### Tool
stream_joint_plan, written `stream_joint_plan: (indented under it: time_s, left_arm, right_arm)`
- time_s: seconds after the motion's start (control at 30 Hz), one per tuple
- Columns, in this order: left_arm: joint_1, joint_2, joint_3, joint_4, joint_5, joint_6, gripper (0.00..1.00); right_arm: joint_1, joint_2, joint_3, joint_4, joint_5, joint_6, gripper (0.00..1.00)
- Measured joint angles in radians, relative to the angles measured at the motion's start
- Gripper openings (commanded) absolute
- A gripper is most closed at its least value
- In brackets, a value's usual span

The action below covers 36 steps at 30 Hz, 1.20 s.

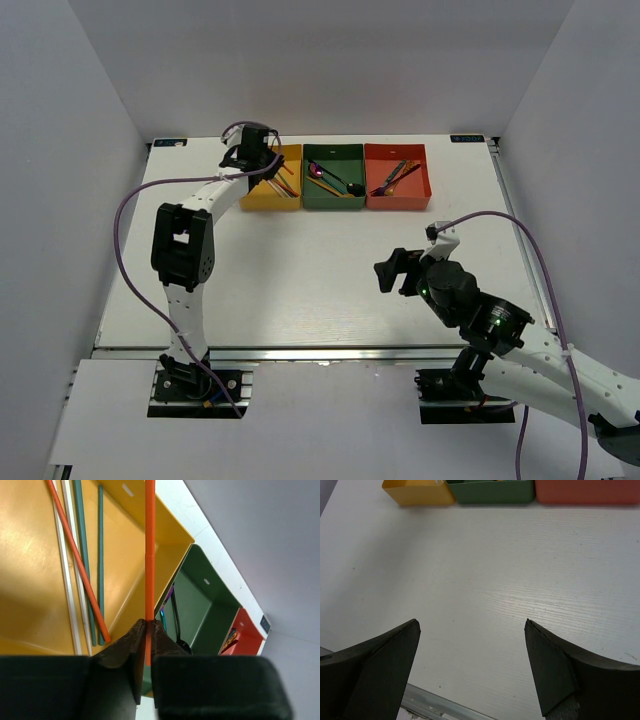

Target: Sort the eating utensils into containers

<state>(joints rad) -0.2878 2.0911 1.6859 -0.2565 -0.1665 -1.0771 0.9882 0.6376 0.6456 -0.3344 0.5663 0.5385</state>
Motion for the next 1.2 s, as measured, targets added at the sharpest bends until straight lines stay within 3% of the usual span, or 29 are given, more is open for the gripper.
stream_joint_plan:
  time_s: [0.23,0.4,0.43,0.47,0.5,0.77,1.03,1.2]
  left_arm:
    - [0.005,-0.002,-0.002,-0.015,0.019,0.014,0.51]
    - [0.007,-0.073,-0.080,-0.026,0.019,0.029,0.62]
    - [0.010,-0.098,-0.098,-0.036,0.017,0.039,0.69]
    - [0.010,-0.130,-0.110,-0.052,0.015,0.057,0.90]
    - [0.011,-0.158,-0.111,-0.071,0.012,0.082,0.98]
    - [0.011,-0.506,-0.191,-0.234,-0.047,0.395,0.98]
    - [0.014,-1.090,-0.634,-0.335,-0.280,0.632,0.98]
    - [0.015,-1.359,-0.854,-0.331,-0.370,0.676,0.98]
  right_arm:
    - [0.000,0.008,0.024,0.000,0.000,-0.001,0.89]
    - [0.000,0.022,0.056,-0.002,0.004,-0.008,0.89]
    - [0.000,0.024,0.062,-0.003,0.006,-0.010,0.89]
    - [0.000,0.025,0.070,-0.008,0.008,-0.013,0.89]
    - [0.000,0.025,0.077,-0.009,0.010,-0.016,0.89]
    - [0.000,0.074,0.192,-0.071,0.066,-0.079,0.89]
    - [-0.001,0.187,0.309,-0.200,0.252,-0.127,0.89]
    - [-0.001,0.184,0.319,-0.298,0.309,-0.089,0.89]
